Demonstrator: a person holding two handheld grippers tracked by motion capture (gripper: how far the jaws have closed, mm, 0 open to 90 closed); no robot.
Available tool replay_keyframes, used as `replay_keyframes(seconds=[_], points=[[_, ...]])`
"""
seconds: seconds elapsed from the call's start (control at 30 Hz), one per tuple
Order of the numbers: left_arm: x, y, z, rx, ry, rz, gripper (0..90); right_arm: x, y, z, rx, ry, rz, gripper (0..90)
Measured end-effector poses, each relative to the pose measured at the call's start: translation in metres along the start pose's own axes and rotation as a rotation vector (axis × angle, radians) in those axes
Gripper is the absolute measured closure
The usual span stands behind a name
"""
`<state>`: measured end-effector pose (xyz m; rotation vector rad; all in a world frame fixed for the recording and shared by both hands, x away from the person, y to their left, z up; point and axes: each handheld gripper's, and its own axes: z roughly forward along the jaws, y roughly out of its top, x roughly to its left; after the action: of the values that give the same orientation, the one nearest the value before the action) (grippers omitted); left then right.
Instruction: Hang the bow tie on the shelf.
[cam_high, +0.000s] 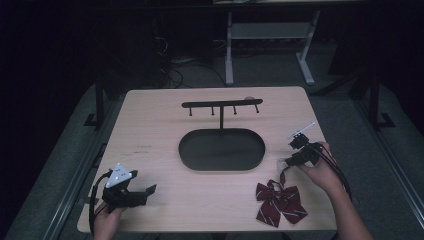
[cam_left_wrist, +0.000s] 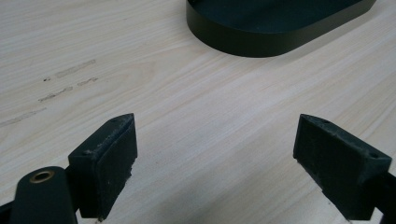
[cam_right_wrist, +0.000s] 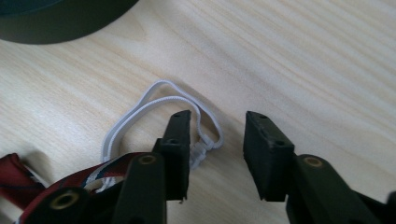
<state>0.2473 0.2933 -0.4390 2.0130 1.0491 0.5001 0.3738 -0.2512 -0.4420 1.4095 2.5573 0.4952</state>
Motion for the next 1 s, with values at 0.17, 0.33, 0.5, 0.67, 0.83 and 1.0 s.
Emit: replay_keyframes(seconds=[0.17, 0.33, 0.5, 0.67, 0.83, 1.0], points=[[-0.001, 0.0, 0.001, -0.001, -0.003, -0.003, 13.5, 0.003, 0.001, 0.002, -0.001, -0.018, -0.018, 65.4], [0.0, 0.0, 0.001, 0.005, -0.003, -0.002, 13.5, 0.006, 0.002, 0.004, -0.002, -0.031, -0.039, 70.9], [0.0, 0.0, 0.0, -0.002, -0.002, -0.01, 13.5, 0.009, 0.002, 0.004, -0.003, -0.038, -0.054, 79.1], [0.0, 0.0, 0.001, 0.003, -0.008, -0.004, 13.5, 0.01, 0.003, 0.002, 0.004, 0.014, -0.071, 85.6], [0.0, 0.0, 0.001, 0.002, -0.007, -0.004, 13.5, 0.01, 0.003, -0.005, -0.013, 0.051, -0.082, 86.0], [-0.001, 0.0, 0.001, 0.005, -0.007, -0.006, 13.5, 0.012, 0.004, -0.015, -0.041, 0.086, -0.087, 86.1]])
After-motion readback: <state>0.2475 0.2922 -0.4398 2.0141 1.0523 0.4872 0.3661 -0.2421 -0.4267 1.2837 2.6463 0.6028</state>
